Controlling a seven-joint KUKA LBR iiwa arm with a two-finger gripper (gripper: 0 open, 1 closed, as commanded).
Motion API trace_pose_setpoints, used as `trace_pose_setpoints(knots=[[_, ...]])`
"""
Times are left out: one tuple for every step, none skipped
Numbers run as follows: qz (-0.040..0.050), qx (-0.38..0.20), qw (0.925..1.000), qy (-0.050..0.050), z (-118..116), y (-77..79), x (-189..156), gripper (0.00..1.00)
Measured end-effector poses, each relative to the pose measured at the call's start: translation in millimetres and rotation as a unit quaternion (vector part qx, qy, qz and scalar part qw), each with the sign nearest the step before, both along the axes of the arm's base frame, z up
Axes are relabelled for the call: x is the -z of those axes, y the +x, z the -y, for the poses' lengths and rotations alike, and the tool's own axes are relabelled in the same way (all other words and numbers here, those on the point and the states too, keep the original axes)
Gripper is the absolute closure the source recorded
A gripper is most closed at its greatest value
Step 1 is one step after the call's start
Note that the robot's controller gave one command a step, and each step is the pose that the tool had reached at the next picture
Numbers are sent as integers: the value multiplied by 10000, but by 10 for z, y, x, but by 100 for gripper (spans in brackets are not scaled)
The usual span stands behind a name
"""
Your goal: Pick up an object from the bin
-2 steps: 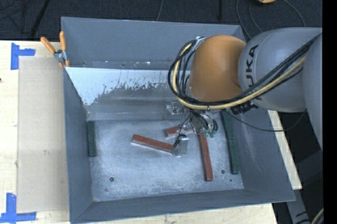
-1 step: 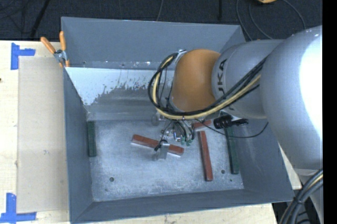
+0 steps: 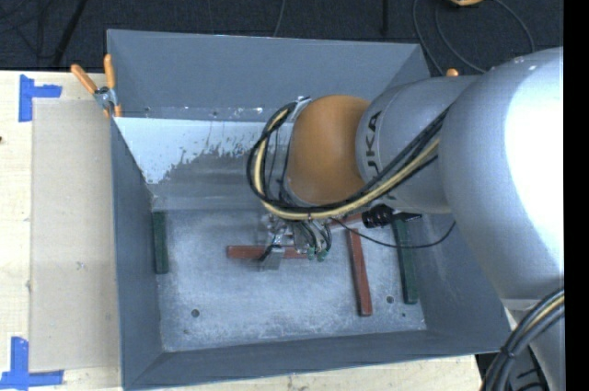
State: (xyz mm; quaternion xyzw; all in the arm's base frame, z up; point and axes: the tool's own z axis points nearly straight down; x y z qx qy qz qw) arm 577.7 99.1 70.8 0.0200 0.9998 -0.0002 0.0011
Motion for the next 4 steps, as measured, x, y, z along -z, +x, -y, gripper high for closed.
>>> trace_pose_setpoints(knots=[[0, 0, 10000, 0, 0, 0, 0, 100], [-12, 1, 10000, -1, 2, -8, -24, 100], [-54, 2, 10000, -6, 6, -30, -134, 100], [-46, 1, 10000, -3, 6, -27, -356, 100]])
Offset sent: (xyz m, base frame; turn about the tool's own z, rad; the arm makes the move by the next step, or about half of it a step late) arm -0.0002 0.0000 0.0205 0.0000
